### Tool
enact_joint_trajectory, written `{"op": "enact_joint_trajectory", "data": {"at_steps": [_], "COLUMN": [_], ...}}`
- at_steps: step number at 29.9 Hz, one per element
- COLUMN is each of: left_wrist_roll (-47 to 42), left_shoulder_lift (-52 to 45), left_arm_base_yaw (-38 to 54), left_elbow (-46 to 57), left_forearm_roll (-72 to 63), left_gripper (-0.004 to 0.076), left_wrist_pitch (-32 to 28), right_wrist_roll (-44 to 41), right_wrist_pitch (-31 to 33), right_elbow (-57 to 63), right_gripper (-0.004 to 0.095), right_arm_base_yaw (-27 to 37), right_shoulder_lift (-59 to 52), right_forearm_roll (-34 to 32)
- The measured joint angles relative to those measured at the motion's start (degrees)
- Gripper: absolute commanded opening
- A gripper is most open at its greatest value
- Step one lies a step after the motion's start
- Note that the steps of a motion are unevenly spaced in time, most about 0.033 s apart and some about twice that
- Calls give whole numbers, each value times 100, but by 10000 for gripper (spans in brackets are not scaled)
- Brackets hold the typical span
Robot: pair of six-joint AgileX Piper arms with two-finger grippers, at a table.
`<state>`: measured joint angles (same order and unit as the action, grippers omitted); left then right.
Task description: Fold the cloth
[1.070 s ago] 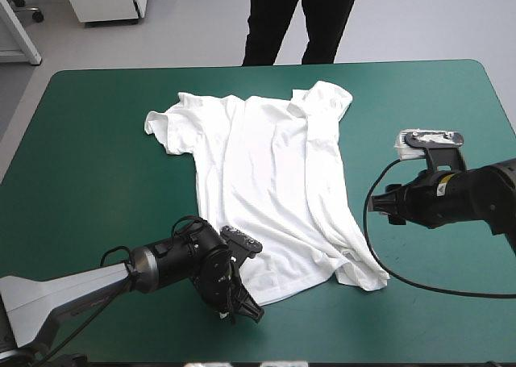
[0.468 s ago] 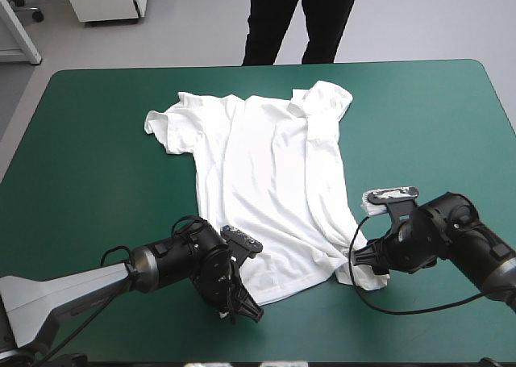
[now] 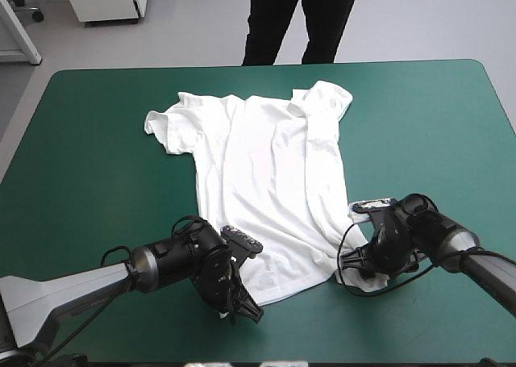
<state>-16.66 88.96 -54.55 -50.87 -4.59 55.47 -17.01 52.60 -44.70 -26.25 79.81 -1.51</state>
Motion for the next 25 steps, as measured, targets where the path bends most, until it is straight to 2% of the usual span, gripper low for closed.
{"op": "enact_joint_trajectory", "data": {"at_steps": [2, 4, 8, 9, 13, 17, 21, 25], "left_wrist_roll": [0, 6, 42, 68, 19, -206, -584, -1040], "left_shoulder_lift": [0, 0, 0, 0, -79, -300, -692, -1292], "left_arm_base_yaw": [0, 0, 0, 0, 0, -17, -11, -11], "left_elbow": [0, 0, 0, 0, 14, 86, 62, -387], "left_forearm_roll": [0, 11, 11, 11, 117, 263, 1068, 1790], "left_gripper": [-9, -9, -9, -9, -9, -9, -9, -9], "left_wrist_pitch": [0, -12, -7, -7, -1, -62, 332, 638], "right_wrist_roll": [1, -3, -52, -83, -183, -188, -157, -84], "right_wrist_pitch": [1, 9, -10, -10, -77, 169, 446, 590], "right_elbow": [1, -5, -28, -28, -1, -24, -400, -976], "right_gripper": [467, 351, 34, -13, -17, -17, -17, -17], "right_arm_base_yaw": [0, 0, 0, 0, -28, -28, -28, -28], "right_shoulder_lift": [90, 132, 144, 126, -17, -341, -839, -1248], "right_forearm_roll": [23, 51, 151, 191, 299, 274, 386, 479]}}
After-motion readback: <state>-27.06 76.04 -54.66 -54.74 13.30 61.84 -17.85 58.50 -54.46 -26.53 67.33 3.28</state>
